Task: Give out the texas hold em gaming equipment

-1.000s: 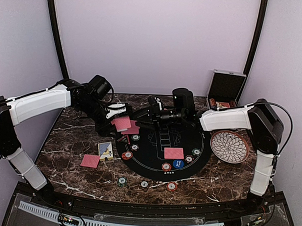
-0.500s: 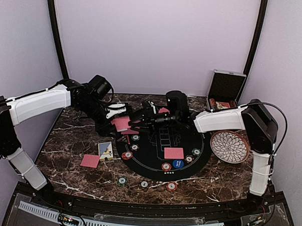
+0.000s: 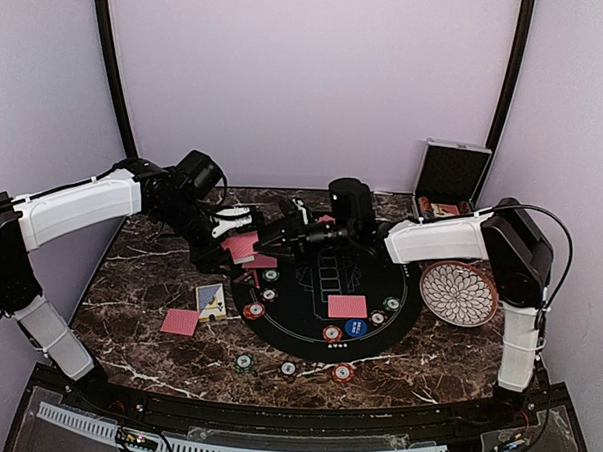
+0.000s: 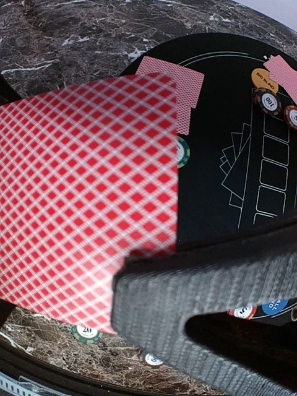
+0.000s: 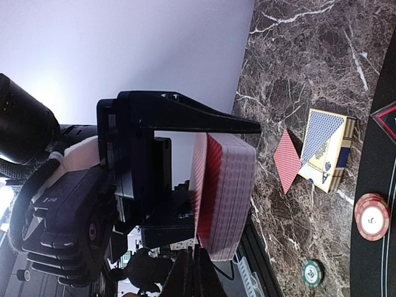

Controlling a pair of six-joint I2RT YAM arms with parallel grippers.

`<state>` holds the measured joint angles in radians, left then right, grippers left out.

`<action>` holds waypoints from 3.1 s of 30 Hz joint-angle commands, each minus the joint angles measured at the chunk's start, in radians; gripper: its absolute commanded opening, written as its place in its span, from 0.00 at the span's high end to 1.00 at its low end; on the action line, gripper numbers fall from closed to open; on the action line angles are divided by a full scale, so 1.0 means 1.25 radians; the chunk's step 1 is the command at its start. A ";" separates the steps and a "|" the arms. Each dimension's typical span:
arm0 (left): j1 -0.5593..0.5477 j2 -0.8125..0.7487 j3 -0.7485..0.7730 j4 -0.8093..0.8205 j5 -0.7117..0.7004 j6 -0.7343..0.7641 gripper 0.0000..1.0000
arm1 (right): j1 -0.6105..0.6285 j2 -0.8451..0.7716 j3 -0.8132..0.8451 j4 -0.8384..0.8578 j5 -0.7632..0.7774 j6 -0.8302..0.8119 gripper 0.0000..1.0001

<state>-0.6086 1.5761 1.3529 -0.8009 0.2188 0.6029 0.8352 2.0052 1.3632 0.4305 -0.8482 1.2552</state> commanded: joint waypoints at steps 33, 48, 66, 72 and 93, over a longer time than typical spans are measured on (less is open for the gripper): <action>0.004 -0.029 -0.021 0.003 -0.007 0.010 1.00 | -0.187 -0.442 -0.547 -0.202 0.050 -0.164 1.00; 0.004 -0.023 -0.014 -0.001 -0.001 0.007 1.00 | -0.238 -0.408 -0.583 -0.251 0.118 -0.242 1.00; 0.004 -0.015 -0.003 -0.006 0.011 0.006 1.00 | -0.237 -0.408 -0.533 -0.447 0.250 -0.347 0.71; 0.004 -0.012 0.007 -0.010 0.010 0.007 1.00 | -0.237 -0.461 -0.457 -0.580 0.330 -0.407 0.23; 0.003 -0.031 0.006 -0.010 0.016 0.006 1.00 | -0.105 -0.447 -0.384 -0.115 0.297 -0.164 0.01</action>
<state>-0.6086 1.5761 1.3373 -0.8021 0.2203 0.6094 0.6605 1.4364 0.8742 0.0685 -0.4793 0.9710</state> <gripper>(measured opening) 0.676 0.985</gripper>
